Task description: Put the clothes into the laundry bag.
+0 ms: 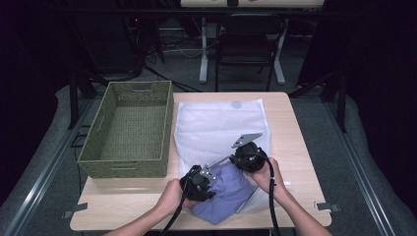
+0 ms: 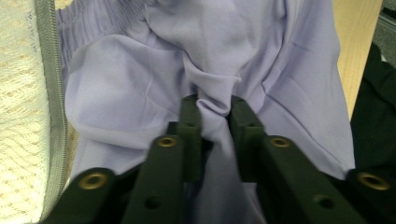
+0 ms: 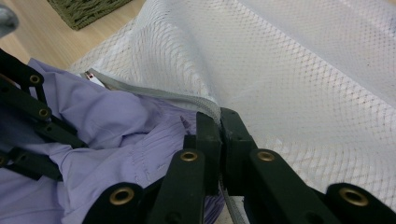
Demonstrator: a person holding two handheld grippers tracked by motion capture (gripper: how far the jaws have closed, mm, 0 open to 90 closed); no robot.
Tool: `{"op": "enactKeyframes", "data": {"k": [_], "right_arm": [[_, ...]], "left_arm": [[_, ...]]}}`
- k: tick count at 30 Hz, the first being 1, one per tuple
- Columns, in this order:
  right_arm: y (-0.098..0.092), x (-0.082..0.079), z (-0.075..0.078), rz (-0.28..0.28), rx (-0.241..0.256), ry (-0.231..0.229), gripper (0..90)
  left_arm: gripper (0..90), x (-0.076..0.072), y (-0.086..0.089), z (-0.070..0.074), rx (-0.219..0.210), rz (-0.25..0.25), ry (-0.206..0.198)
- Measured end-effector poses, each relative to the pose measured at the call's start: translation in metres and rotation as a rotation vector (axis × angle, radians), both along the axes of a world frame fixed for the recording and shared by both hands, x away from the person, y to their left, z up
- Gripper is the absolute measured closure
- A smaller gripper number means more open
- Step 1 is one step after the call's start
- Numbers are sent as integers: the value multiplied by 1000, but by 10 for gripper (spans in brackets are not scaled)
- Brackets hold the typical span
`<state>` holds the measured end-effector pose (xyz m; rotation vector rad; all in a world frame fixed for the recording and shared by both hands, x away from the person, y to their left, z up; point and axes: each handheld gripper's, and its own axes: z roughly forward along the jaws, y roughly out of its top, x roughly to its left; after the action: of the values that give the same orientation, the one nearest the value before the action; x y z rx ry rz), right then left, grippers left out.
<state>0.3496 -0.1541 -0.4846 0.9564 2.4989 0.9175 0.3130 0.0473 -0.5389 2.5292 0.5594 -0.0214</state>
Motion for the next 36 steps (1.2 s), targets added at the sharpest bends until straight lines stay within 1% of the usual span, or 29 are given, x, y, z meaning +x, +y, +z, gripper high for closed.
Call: {"op": "enactKeyframes", "data": {"k": [1, 2, 4, 5, 6, 7, 8, 10, 11, 13, 15, 16, 18, 19, 21, 22, 23, 24, 27, 30, 32, 33, 34, 35, 36], "right_arm": [[0, 0, 0, 1, 2, 1, 878], [0, 0, 0, 0, 4, 4, 878], [-1, 0, 1, 3, 7, 2, 878], [-1, 0, 1, 2, 7, 3, 879], [-1, 0, 2, 2, 8, 3, 879], [-2, 0, 2, 3, 15, 4, 878], [-3, 0, 3, 1, 25, 7, 878], [-4, 0, 6, 2, 40, 10, 879], [-4, 0, 7, 1, 46, 8, 879], [-4, -1, 9, 0, 52, 5, 879], [-4, -1, 9, 0, 48, 5, 879], [-4, -1, 8, 3, 46, 7, 879], [-4, 1, 6, 5, 38, 11, 879], [-4, 1, 4, 4, 37, 13, 879], [-4, 2, 2, 5, 30, 18, 879], [-4, 2, 1, 5, 27, 19, 879], [-3, 1, 1, 4, 26, 19, 878], [-3, 1, 1, 5, 25, 16, 879], [-4, 0, 2, 6, 29, 16, 879], [-5, 0, 3, 5, 29, 15, 878], [-5, 0, 3, 4, 28, 14, 878], [-5, 0, 3, 5, 27, 13, 878], [-6, 0, 3, 5, 26, 12, 879], [-5, 0, 3, 5, 25, 12, 879], [-5, 0, 2, 3, 25, 14, 878]], "left_arm": [[814, 0, 0, 0, -7, 4, -1], [830, 1, 2, 1, -5, 0, 1], [851, 0, 2, 4, -20, 14, -3], [854, 0, 2, 6, -15, 8, -9], [856, -1, 1, 8, -29, 16, -13], [857, 0, 1, 10, -39, 18, -9], [857, 0, -1, 14, -56, 23, -15], [859, 0, -7, 18, -60, 28, -40], [859, 0, -10, 19, -61, 34, -45], [856, 2, -16, 16, -52, 35, -47], [848, 4, -21, 8, -35, 36, -33], [832, 5, -22, 3, -28, 39, -31], [808, 6, -21, -1, -27, 43, -18], [790, 7, -20, -1, -23, 43, -17], [743, 8, -18, 1, -29, 47, -22], [704, 7, -16, 4, -26, 49, -27], [601, 6, -14, 7, -14, 54, -34], [543, 4, -11, 10, -19, 55, -38], [412, -1, -1, 18, -25, 67, -49], [336, -6, 7, 25, -32, 70, -61], [326, -7, 9, 27, -30, 66, -61], [326, -8, 9, 26, -22, 61, -60], [329, -8, 7, 22, -19, 61, -51], [356, -8, 5, 19, -4, 47, -41], [390, -9, 2, 14, 10, 43, -38]]}}
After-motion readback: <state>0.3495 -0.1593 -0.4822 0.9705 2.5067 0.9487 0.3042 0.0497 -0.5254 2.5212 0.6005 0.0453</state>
